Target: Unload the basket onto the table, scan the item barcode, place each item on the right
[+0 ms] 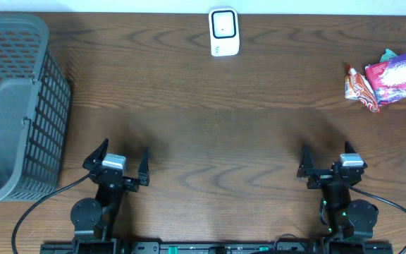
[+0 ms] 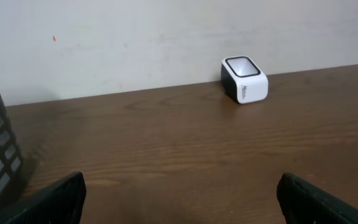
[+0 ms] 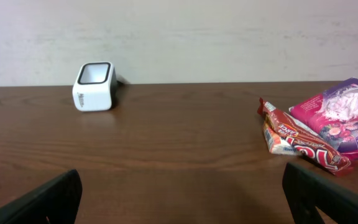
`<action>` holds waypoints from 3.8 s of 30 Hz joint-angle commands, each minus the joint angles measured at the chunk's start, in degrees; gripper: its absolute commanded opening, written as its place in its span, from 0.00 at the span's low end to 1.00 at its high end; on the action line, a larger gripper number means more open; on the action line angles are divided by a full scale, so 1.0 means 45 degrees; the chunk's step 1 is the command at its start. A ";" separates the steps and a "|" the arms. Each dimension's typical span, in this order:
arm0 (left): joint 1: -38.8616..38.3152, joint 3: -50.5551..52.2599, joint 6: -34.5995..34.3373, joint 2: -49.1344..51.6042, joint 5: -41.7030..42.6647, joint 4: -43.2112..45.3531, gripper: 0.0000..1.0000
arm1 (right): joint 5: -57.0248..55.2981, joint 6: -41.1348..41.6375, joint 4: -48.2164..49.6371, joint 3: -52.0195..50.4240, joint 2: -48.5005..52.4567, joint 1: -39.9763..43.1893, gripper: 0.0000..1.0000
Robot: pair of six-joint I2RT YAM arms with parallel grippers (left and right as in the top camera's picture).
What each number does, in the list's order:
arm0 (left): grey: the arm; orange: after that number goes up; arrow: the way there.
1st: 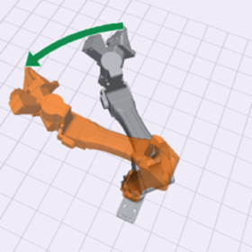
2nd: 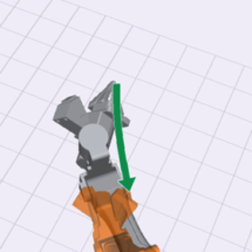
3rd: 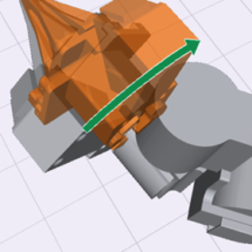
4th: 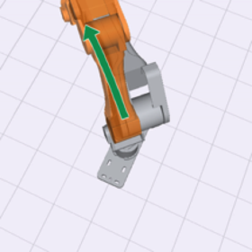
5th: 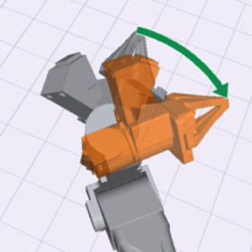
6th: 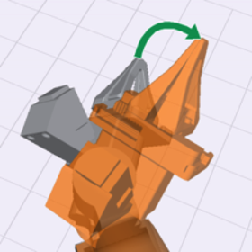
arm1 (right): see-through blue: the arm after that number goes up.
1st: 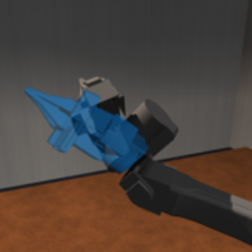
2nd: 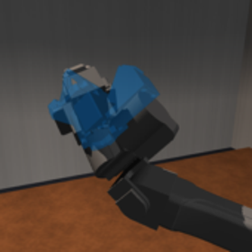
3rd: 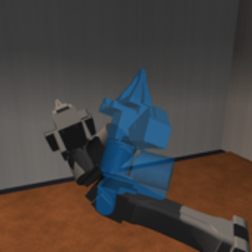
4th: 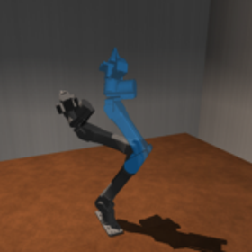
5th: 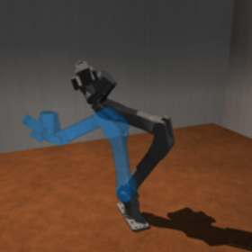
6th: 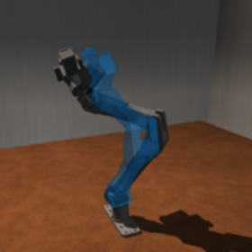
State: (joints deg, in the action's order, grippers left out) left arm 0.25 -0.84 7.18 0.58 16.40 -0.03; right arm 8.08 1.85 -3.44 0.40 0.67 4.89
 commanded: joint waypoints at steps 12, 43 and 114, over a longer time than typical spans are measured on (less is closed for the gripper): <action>-0.0053 0.0136 -0.1715 -0.0112 -0.1209 -0.0748 0.98 | -0.0044 -0.0238 -0.0053 -0.0019 -0.0087 -0.0107 0.99; -0.0049 0.0136 -0.1710 -0.0078 -0.1462 -0.0709 0.98 | -0.0044 -0.0238 -0.0053 -0.0019 -0.0087 -0.0107 0.99; -0.0053 0.0136 -0.1710 -0.0078 -0.1462 -0.0709 0.98 | -0.0044 -0.0238 -0.0053 -0.0019 -0.0087 -0.0107 0.99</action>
State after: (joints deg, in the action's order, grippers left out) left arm 0.25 -1.21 -0.21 0.58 10.11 -1.23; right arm 8.08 1.85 -3.44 0.40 0.67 4.89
